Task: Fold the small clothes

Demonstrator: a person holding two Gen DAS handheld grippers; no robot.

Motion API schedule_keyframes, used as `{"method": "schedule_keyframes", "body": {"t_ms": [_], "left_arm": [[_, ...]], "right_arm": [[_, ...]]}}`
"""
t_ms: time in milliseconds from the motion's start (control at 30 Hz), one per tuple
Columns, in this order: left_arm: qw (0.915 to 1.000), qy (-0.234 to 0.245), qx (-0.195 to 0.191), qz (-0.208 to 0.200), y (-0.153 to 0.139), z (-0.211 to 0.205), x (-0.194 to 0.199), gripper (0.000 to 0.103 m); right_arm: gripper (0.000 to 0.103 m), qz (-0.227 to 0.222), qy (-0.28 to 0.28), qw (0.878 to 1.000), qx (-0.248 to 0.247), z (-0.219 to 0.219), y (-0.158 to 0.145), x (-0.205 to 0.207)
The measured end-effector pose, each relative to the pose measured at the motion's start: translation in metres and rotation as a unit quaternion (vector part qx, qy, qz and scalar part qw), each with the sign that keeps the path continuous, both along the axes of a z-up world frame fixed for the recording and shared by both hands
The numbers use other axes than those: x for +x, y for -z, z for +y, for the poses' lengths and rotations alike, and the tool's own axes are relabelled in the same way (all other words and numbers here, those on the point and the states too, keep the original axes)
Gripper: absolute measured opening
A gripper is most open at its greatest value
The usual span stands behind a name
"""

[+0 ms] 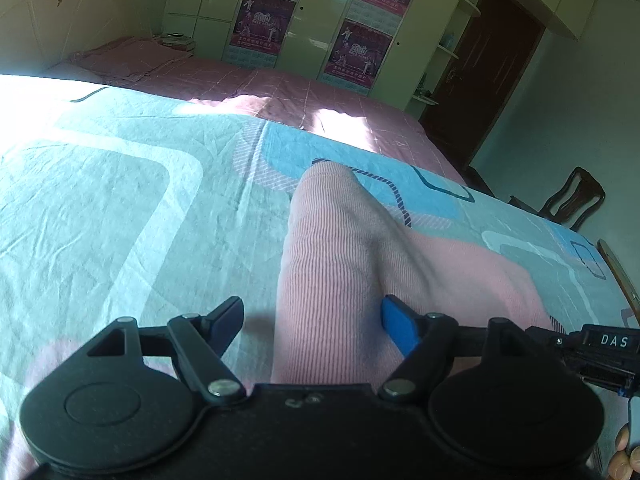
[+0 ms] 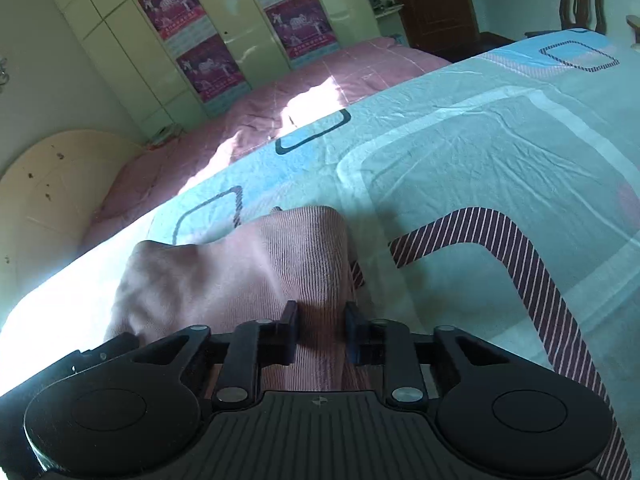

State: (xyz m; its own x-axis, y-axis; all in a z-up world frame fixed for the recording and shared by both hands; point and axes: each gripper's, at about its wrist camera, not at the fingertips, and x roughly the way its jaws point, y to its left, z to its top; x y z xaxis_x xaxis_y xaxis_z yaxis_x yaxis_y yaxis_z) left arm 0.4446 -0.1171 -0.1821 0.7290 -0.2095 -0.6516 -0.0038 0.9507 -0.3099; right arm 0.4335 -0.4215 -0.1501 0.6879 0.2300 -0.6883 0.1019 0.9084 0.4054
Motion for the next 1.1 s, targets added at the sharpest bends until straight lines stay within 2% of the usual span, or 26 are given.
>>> {"method": "schedule_keyframes", "body": {"t_ms": [67,133,167,200,333,467,567,633,667,733,767,800,900,1000,1100], "left_arm": [[0.9999,-0.009,-0.003,-0.014,0.006,0.001,-0.007,0.08],[0.9996,-0.014,-0.002,-0.023,0.008,0.0,-0.01,0.082],[0.9996,-0.016,-0.005,-0.024,0.008,0.001,-0.01,0.083],[0.9995,-0.017,-0.009,-0.024,0.008,0.001,-0.01,0.084],[0.9996,-0.015,-0.015,-0.021,-0.001,0.004,-0.007,0.082],[0.9993,-0.001,-0.01,-0.037,-0.018,0.002,0.006,0.081],[0.9997,0.001,0.004,-0.022,-0.018,-0.003,0.027,0.08],[0.9999,-0.007,0.008,0.009,-0.007,-0.002,0.04,0.082],[0.9997,-0.014,-0.002,0.019,-0.002,0.001,0.044,0.083],[0.9995,-0.018,-0.015,0.021,0.005,0.006,0.045,0.086],[0.9996,-0.017,-0.009,0.019,0.006,0.005,0.044,0.086],[0.9997,-0.016,-0.005,0.018,0.006,0.004,0.044,0.086],[0.9996,-0.016,-0.001,0.022,0.006,0.003,0.047,0.088],[0.9995,-0.015,0.006,0.027,0.003,0.002,0.046,0.088],[0.9994,-0.016,0.012,0.03,-0.004,0.001,0.044,0.088]], "right_arm": [[0.017,-0.032,-0.013,0.998,-0.054,0.011,-0.001,0.0],[0.017,-0.082,-0.037,0.982,-0.166,0.028,0.005,-0.003],[0.017,-0.085,-0.046,0.976,-0.198,0.031,0.013,0.0],[0.017,-0.079,-0.049,0.974,-0.206,0.03,0.022,0.001],[0.017,-0.091,-0.04,0.975,-0.197,0.02,0.025,-0.001],[0.017,-0.112,-0.023,0.982,-0.149,0.013,0.0,-0.002],[0.018,-0.113,-0.04,0.983,-0.136,0.02,-0.01,0.013],[0.018,-0.1,-0.045,0.983,-0.15,0.025,-0.002,0.023],[0.018,-0.088,-0.043,0.983,-0.154,0.025,0.005,0.028],[0.018,-0.077,-0.039,0.984,-0.156,0.022,0.017,0.034],[0.024,-0.077,-0.039,0.983,-0.162,0.021,0.022,0.035],[0.037,-0.078,-0.035,0.981,-0.172,0.02,0.025,0.035],[0.054,-0.08,-0.031,0.98,-0.182,0.012,0.031,0.036],[0.056,-0.07,-0.033,0.983,-0.168,0.005,0.025,0.035],[0.056,-0.081,-0.032,0.985,-0.15,0.001,0.007,0.022]]}}
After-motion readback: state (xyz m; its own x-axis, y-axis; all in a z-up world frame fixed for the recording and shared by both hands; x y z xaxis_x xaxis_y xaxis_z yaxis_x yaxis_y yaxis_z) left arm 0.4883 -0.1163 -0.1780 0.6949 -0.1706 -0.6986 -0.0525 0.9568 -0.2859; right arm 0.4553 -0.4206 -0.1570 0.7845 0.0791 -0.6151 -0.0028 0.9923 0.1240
